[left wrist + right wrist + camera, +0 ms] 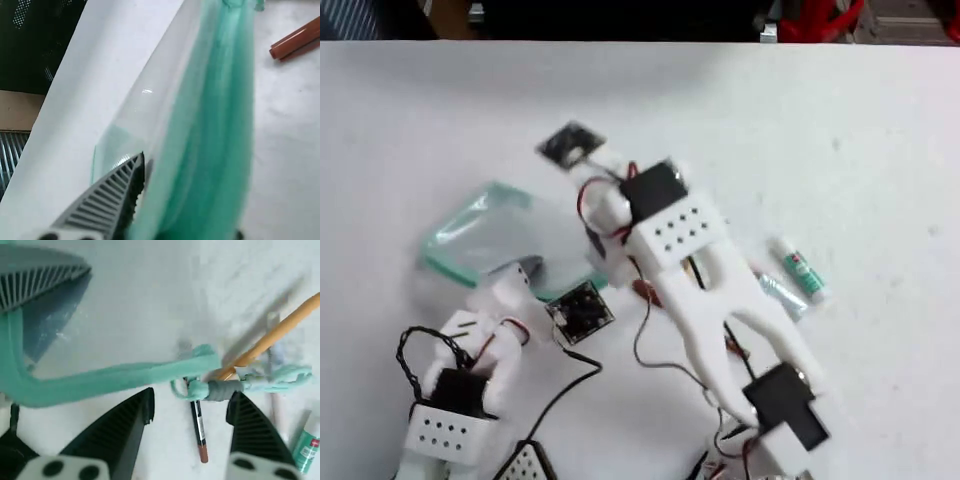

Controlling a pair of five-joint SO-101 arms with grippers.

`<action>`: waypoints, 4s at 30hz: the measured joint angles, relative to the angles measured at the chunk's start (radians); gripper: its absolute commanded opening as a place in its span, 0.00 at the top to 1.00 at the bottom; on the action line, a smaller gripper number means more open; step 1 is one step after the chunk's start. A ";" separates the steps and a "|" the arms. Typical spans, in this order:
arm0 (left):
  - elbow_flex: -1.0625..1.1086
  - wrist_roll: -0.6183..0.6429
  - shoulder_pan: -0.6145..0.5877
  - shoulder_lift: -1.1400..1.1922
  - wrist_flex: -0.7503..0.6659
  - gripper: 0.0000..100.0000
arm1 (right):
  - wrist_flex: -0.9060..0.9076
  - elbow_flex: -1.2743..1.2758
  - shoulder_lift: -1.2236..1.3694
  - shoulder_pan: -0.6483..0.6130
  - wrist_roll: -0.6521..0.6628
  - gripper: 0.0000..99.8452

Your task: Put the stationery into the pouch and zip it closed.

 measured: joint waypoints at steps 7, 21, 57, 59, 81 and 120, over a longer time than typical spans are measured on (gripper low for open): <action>0.000 0.000 0.000 0.000 0.000 0.98 | 0.000 -0.040 0.012 0.015 -0.097 0.76; -0.152 0.353 -0.074 0.015 -0.021 0.98 | -0.025 -0.023 -0.353 0.186 0.397 0.86; -0.394 0.806 0.215 0.017 0.144 0.98 | -1.034 0.936 -0.864 0.110 0.015 0.77; -0.394 0.806 0.218 0.017 0.144 0.98 | -1.066 0.947 -0.864 0.110 0.014 0.77; -0.394 0.809 0.221 0.017 0.152 0.98 | -1.231 0.893 -0.637 0.173 0.138 0.98; -0.338 0.836 0.229 0.002 0.091 0.98 | -0.592 0.717 -1.019 -0.224 0.132 0.98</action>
